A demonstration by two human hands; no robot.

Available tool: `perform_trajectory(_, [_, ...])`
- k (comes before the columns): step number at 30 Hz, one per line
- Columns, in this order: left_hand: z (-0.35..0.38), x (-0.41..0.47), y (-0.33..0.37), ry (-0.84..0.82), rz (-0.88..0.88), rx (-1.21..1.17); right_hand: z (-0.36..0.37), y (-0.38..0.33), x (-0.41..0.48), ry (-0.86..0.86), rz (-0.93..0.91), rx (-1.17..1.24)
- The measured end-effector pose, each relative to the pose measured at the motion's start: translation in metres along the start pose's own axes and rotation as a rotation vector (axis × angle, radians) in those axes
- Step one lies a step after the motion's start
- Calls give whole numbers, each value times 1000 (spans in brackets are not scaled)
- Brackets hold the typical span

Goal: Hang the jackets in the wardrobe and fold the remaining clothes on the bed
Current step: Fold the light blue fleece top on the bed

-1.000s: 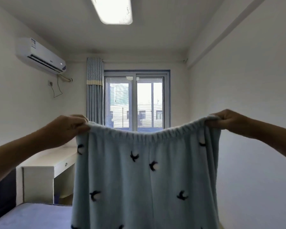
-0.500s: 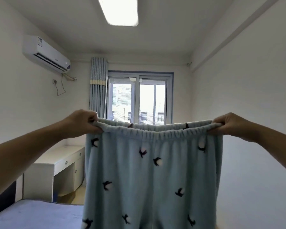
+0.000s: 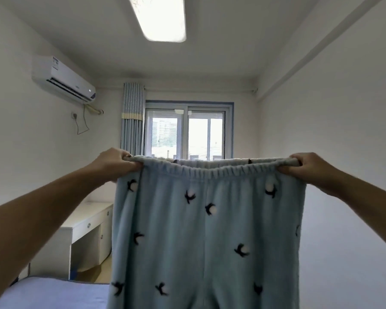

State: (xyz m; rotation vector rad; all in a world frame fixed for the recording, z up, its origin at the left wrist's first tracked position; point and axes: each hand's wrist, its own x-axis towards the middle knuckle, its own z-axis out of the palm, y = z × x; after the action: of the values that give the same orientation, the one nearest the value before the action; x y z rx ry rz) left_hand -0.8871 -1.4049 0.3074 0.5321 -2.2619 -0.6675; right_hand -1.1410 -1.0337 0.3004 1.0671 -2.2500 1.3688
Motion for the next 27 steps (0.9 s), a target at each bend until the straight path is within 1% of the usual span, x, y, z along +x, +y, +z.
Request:
perform_trajectory(2, [17,0,5,-39,-225,-133,21,-2,-3,2,110,-64])
perform_trajectory(3, [28,0,8,-64,-304,-213,35,-3,-5,-11,161,-21])
perform_trajectory(6, [64,-9,20,-127,-438,-527,78,-15,-16,12,307,328])
perform_trajectory(8, [86,-20,31,-211,-476,-679,101,-25,-24,26,366,502])
perform_trajectory(11, [109,-36,48,-371,-445,-713,125,-42,-35,-75,358,559])
perform_trajectory(14, [117,-47,63,-459,-380,-738,136,-53,-44,-163,251,430])
perform_trajectory(17, [114,-54,69,-520,-351,-725,139,-59,-50,-160,156,331])
perform_trajectory(20, [106,-57,68,-528,-339,-697,137,-63,-53,-147,89,269])
perform_trajectory(23, [101,-58,67,-481,-304,-719,137,-67,-55,-114,4,206])
perform_trajectory(25, [101,-60,70,-459,-264,-710,138,-71,-56,-100,-73,115])
perform_trajectory(27, [102,-61,71,-461,-220,-688,139,-76,-57,-126,-139,23])
